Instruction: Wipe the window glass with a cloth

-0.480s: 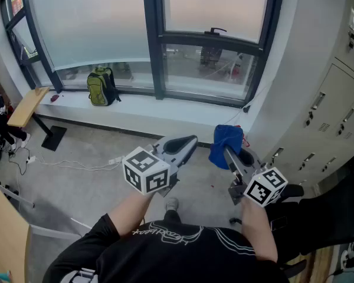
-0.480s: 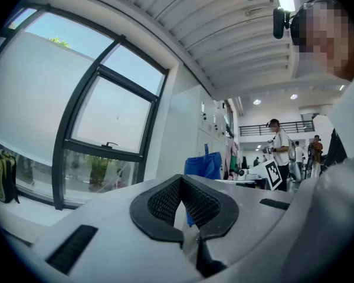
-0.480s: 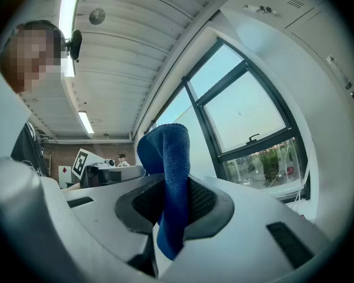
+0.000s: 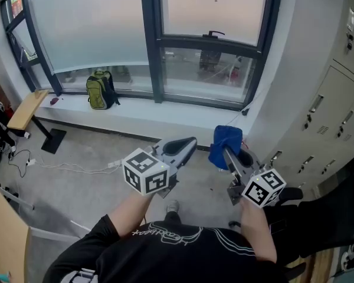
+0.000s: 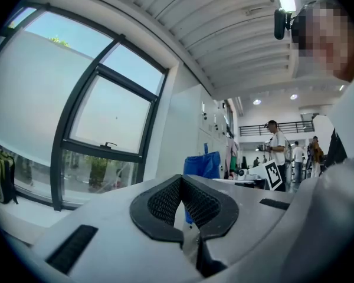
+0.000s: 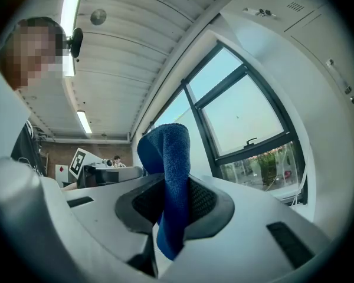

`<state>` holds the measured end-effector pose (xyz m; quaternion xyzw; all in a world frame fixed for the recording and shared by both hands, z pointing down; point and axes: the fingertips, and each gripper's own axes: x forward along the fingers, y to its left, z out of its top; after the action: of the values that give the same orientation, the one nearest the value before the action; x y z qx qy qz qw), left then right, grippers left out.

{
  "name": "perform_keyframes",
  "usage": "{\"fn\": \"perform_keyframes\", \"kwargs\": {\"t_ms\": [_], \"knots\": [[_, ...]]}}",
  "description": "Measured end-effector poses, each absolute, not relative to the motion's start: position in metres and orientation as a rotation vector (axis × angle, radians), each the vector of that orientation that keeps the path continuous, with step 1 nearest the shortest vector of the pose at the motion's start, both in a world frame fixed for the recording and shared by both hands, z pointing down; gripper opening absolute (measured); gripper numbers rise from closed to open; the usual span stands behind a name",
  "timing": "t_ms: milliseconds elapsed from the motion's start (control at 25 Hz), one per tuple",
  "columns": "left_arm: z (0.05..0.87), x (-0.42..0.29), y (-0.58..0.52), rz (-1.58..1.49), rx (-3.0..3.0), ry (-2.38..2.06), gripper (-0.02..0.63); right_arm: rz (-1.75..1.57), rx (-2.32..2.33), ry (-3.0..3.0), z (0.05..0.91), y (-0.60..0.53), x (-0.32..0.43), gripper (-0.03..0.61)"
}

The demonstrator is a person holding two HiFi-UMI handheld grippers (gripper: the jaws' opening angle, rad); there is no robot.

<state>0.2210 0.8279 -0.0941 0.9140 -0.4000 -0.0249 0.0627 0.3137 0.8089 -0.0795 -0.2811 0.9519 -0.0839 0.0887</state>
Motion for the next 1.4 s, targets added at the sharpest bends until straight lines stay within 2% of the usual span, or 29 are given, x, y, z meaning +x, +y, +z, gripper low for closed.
{"fn": "perform_keyframes", "kwargs": {"t_ms": [440, 760, 1200, 1400], "knots": [[-0.077, 0.213, 0.758, -0.053, 2.754, -1.205, 0.006, -0.225, -0.879, 2.76, -0.071, 0.736, 0.316, 0.063], [-0.045, 0.179, 0.661, -0.057, 2.762, -1.19, 0.006, -0.218, -0.851, 2.794, -0.04, 0.642, 0.274, 0.063], [0.007, 0.02, 0.385, 0.038, 2.613, -1.249, 0.006, -0.406, -0.869, 2.781, 0.003, 0.361, 0.126, 0.063], [0.018, -0.058, 0.245, 0.06, 2.575, -1.262, 0.006, -0.378, -0.881, 2.787, 0.008, 0.228, 0.051, 0.063]]}}
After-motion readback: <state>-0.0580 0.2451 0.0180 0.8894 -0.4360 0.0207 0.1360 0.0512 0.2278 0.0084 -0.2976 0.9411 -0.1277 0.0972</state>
